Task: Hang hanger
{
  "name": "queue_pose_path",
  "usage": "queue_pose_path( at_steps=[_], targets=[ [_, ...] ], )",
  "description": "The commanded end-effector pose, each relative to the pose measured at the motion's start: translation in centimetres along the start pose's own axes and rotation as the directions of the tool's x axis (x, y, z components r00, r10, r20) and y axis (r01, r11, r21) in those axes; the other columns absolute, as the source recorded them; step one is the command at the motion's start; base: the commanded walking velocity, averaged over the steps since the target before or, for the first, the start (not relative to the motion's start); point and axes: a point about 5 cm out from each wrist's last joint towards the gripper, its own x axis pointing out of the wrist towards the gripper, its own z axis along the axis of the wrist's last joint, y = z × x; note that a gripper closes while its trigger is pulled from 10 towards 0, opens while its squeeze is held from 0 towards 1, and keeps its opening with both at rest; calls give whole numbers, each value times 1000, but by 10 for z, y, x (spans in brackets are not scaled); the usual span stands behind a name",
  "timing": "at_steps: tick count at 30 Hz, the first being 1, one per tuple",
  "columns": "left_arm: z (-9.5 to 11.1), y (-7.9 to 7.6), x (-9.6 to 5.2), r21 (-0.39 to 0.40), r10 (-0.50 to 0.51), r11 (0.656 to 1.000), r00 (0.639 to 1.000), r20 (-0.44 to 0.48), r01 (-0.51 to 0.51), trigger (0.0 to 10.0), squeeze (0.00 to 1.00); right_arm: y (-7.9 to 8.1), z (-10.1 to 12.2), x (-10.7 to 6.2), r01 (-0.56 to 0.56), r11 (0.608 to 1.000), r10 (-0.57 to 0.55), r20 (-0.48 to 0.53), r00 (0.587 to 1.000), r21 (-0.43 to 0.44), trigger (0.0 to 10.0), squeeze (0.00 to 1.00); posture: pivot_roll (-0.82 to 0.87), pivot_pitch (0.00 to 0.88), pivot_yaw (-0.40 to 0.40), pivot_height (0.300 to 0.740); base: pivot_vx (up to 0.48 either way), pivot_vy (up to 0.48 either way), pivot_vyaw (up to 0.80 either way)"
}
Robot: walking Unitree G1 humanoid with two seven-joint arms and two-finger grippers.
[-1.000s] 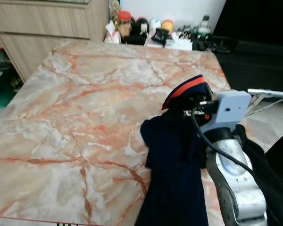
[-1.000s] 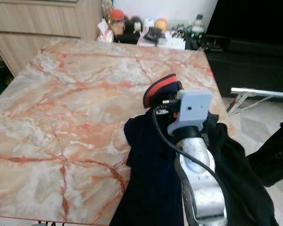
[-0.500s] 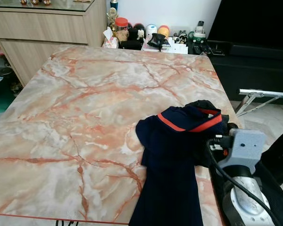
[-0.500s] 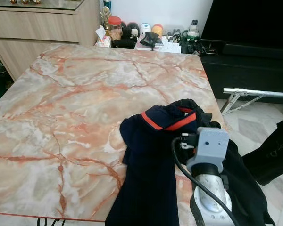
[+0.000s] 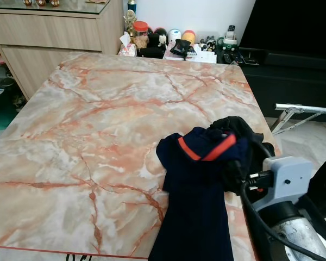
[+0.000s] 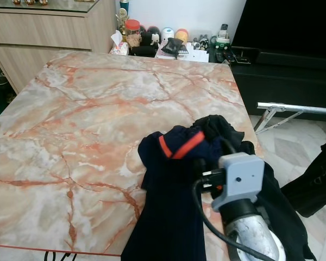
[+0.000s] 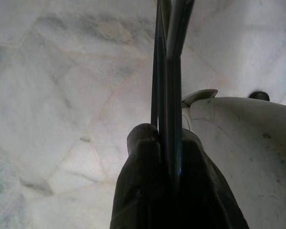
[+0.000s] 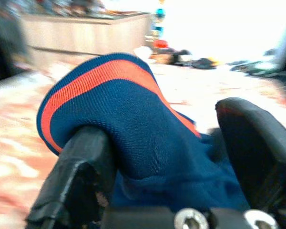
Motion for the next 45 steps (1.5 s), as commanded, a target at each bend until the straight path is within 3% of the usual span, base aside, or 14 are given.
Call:
queue_pose_path(
  at_steps=[1, 3, 6, 8, 11, 13, 14, 15, 18, 23, 28, 29, 30, 45],
  targets=[
    [-12, -5, -1, -14, -20, 1000, 999, -49, 19, 10000, 0, 4, 8, 2, -16, 996, 13, 39, 999, 86, 10000, 1000, -42, 148, -90, 740, 0, 0, 0],
    [-11, -5, -1, -12, -20, 1000, 999, -48, 19, 10000, 0, -3, 12, 9, 72, 985, -83, 71, 994, 155, 10000, 1000, -35, 154, -93, 740, 0, 0, 0],
    [-10, -5, -1, -14, -19, 1000, 999, -45, 19, 10000, 0, -39, 12, 13, 368, 911, -387, 78, 919, 183, 10000, 1000, -34, 160, -93, 740, 0, 0, 0],
    [-10, -5, -1, -17, -24, 1000, 999, -44, 23, 10000, 0, -73, 10, 1, 600, 792, -609, 78, 789, 118, 10000, 1000, -33, 162, -93, 740, 0, 0, 0],
    [-11, -5, -1, -15, -34, 999, 998, -48, 33, 10000, 0, -111, -21, -34, 827, 529, -822, -130, 555, 190, 10000, 1000, -37, 164, -94, 740, 0, 0, 0],
    [-11, -5, -1, -14, -35, 999, 998, -49, 34, 10000, 0, -109, -25, -36, 817, 556, -805, -148, 575, 153, 10000, 1000, -40, 167, -94, 740, 0, 0, 0],
    [-11, -5, -1, -10, -36, 999, 998, -52, 36, 10000, 0, -96, -35, -35, 766, 636, -736, -222, 639, 95, 10000, 1000, -42, 173, -92, 740, 0, 0, 0],
    [-11, -4, -1, -9, -37, 999, 998, -53, 36, 10000, 0, -90, -39, -35, 745, 662, -707, -262, 657, 80, 10000, 1000, -42, 173, -92, 740, 0, 0, 0],
    [-11, -5, -1, -7, -41, 999, 998, -51, 40, 10000, 0, -71, -68, -46, 731, 682, -640, -482, 599, 3, 10000, 1000, -40, 174, -94, 740, 0, 0, 0],
    [-10, -5, -1, -5, -42, 999, 998, -49, 42, 10000, 0, -68, -67, -40, 725, 686, -628, -456, 631, 58, 10000, 1000, -35, 178, -89, 740, 0, 0, 0],
    [-8, -7, 0, -9, -34, 999, 999, -42, 34, 10000, 0, -66, -24, -15, 563, 827, -555, -156, 817, 11, 10000, 1000, -36, 178, -90, 740, 0, 0, 0],
    [-8, -8, 0, -10, -34, 999, 999, -41, 34, 10000, 0, -64, -16, -12, 532, 846, -532, -105, 840, -28, 10000, 898, -40, 178, -90, 740, 0, 0, 0],
    [-8, -10, 0, -11, -33, 999, 999, -37, 32, 10000, 0, -60, -3, -6, 500, 861, -504, -21, 864, -95, 10000, 0, -43, 177, -88, 740, 0, 0, 0],
    [-10, 2, -2, 6, 22, 1000, 999, -33, -22, 10000, 0, -53, 2, 20, 459, 884, -452, 98, 887, -84, 10000, 0, -29, 164, -95, 740, 0, 0, 0]
  ],
)
